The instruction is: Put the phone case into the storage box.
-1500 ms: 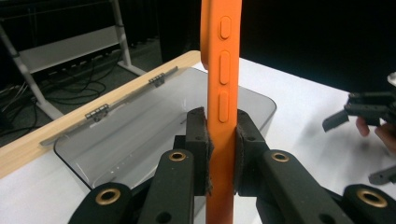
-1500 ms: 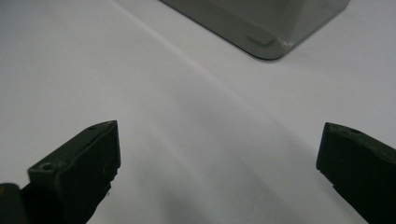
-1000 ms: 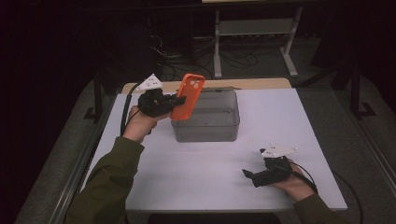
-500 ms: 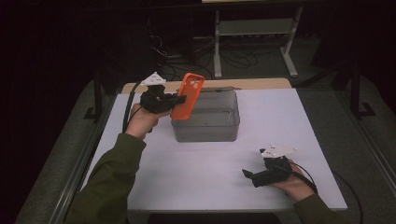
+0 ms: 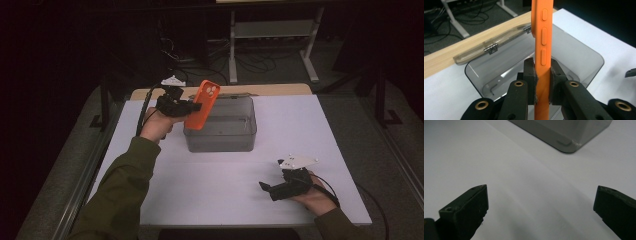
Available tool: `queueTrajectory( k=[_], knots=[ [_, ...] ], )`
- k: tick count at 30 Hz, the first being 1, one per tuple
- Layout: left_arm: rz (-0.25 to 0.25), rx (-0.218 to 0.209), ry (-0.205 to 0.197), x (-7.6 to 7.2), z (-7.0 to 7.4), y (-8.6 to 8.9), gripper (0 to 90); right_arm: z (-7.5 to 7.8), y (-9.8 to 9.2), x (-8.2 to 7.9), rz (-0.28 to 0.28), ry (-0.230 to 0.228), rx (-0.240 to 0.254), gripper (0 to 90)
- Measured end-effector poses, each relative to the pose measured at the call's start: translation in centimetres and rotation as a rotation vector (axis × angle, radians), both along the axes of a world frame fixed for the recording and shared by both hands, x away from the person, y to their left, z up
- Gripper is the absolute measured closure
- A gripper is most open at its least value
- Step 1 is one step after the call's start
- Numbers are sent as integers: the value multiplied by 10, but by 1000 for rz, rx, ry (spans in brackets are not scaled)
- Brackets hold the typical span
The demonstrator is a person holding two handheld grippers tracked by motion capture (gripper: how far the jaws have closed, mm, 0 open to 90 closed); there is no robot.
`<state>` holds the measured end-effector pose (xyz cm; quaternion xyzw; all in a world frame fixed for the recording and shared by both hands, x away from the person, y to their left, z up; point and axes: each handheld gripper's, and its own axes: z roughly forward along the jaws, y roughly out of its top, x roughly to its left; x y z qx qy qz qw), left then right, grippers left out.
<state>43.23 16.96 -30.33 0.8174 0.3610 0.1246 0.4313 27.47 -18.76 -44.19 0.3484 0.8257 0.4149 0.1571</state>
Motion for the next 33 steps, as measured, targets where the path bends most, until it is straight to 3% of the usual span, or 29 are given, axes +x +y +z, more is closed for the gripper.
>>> queueTrajectory(
  k=[13, 24, 33],
  knots=[
    [32, 76, 90, 17, -6, -7, 793, 0, 0, 0, 0, 1, 2, 0],
    [78, 140, 211, 30, -13, -11, 793, 1, 0, -1, -3, 3, 7, 0],
    [112, 183, 266, 38, -14, -19, 793, 1, 0, -1, -2, 3, 8, 0]
  ],
)
